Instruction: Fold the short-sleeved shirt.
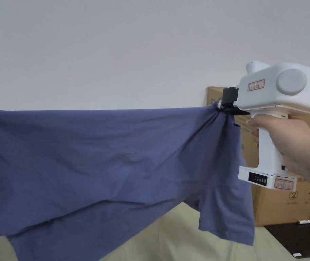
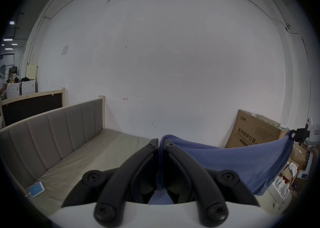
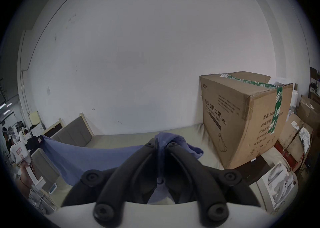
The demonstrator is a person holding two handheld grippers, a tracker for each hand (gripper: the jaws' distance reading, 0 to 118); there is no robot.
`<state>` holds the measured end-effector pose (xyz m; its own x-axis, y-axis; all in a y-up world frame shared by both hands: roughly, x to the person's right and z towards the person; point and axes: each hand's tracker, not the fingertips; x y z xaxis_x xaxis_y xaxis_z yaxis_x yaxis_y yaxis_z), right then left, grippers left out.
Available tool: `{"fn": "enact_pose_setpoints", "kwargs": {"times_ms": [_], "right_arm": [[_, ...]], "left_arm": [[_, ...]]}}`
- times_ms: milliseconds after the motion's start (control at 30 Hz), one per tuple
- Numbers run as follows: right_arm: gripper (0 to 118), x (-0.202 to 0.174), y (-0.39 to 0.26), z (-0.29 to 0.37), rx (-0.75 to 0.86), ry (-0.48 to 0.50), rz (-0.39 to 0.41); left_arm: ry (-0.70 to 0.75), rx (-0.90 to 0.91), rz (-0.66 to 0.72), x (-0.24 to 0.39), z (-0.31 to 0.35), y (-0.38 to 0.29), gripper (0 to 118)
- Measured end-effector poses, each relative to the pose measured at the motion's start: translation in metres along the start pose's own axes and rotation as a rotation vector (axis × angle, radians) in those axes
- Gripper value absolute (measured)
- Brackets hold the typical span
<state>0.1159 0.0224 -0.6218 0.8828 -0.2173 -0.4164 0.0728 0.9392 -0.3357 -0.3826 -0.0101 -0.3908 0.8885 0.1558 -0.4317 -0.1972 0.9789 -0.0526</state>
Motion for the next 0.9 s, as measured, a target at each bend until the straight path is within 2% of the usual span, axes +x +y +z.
{"fn": "enact_pose_setpoints", "kwargs": {"times_ms": [133, 267, 433, 533, 633, 767, 900], "right_arm": [[6, 0.017, -0.059, -0.018, -0.088, -0.006, 0.024], [6, 0.05, -0.166, -0.032, -0.264, -0.027, -0.047], [6, 0.092, -0.322, -0.012, -0.593, -0.049, -0.096], [6, 0.101, -0.381, 0.027, -0.69, -0.038, -0.112], [6, 0.102, -0.4, 0.07, -0.688, 0.016, -0.123], [6, 0.099, -0.402, 0.118, -0.682, 0.019, -0.078], [6, 0.094, -0.398, 0.158, -0.674, 0.02, -0.098]], "left_arm": [[-0.014, -0.131, -0.015, -0.012, -0.019, -0.055, 4], [-0.031, -0.354, -0.04, -0.023, -0.016, -0.143, 4], [-0.061, -0.567, -0.091, -0.039, 0.035, -0.265, 4], [-0.084, -0.644, -0.068, -0.047, 0.088, -0.311, 4], [-0.084, -0.66, -0.071, -0.059, 0.134, -0.328, 4], [-0.077, -0.675, -0.068, -0.071, 0.179, -0.32, 4], [-0.08, -0.699, -0.066, -0.092, 0.198, -0.315, 4]]}}
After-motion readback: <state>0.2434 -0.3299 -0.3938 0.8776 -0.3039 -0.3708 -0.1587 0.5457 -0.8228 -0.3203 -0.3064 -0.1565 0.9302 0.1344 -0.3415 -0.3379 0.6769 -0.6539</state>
